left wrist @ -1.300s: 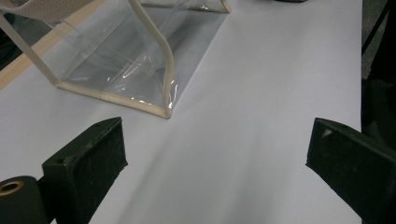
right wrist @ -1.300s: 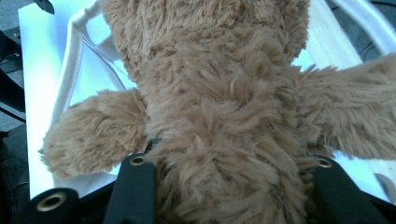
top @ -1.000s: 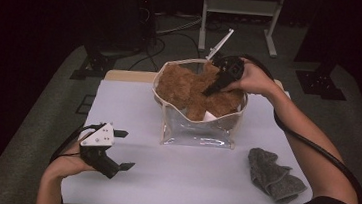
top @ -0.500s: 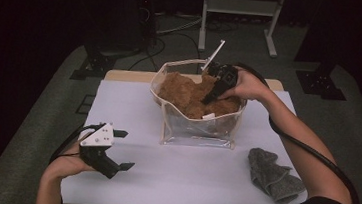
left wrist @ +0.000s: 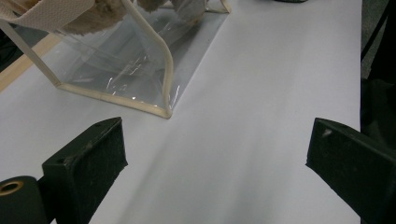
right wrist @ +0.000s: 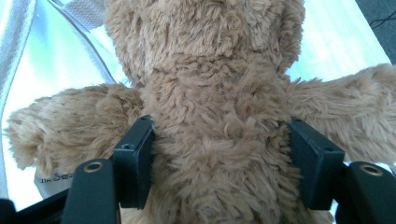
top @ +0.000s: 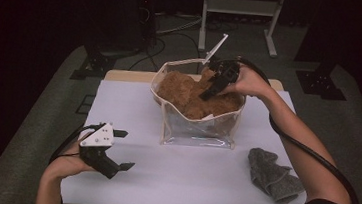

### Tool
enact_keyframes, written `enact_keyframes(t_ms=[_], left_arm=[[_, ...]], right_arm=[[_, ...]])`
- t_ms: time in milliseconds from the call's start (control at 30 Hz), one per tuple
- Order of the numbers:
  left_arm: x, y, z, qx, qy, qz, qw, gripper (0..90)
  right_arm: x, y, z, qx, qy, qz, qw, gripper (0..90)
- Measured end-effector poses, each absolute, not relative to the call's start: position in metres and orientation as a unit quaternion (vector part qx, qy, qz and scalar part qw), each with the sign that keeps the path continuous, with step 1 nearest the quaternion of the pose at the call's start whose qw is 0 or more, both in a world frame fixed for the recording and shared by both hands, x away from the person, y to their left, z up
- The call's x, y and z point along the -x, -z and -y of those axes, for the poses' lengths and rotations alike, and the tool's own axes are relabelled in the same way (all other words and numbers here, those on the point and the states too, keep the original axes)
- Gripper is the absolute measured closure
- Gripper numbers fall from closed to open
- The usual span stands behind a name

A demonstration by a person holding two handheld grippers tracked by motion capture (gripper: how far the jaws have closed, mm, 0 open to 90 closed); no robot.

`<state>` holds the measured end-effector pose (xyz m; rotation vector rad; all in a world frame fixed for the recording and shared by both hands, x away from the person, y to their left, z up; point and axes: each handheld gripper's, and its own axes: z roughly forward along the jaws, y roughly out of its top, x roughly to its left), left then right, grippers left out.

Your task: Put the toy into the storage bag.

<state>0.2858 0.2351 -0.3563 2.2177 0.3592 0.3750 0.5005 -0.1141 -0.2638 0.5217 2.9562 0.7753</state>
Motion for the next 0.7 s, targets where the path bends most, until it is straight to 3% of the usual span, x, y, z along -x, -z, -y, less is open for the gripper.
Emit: enact_keyframes(t_ms=[267, 700], left_arm=[[-0.2854, 0.3555, -0.2350, -0.884, -0.150, -0.142, 0.419, 3.9], [-0.2849, 0.3548, -0.2345, -0.883, -0.150, -0.141, 0.421, 3.9]], right_arm=[[-0.5004, 0.2633, 0.1138, -0.172, -0.247, -0.953, 0.020, 38.6], [-0.5007, 0.2621, 0.1136, -0.162, -0.259, -0.952, 0.021, 32.6]])
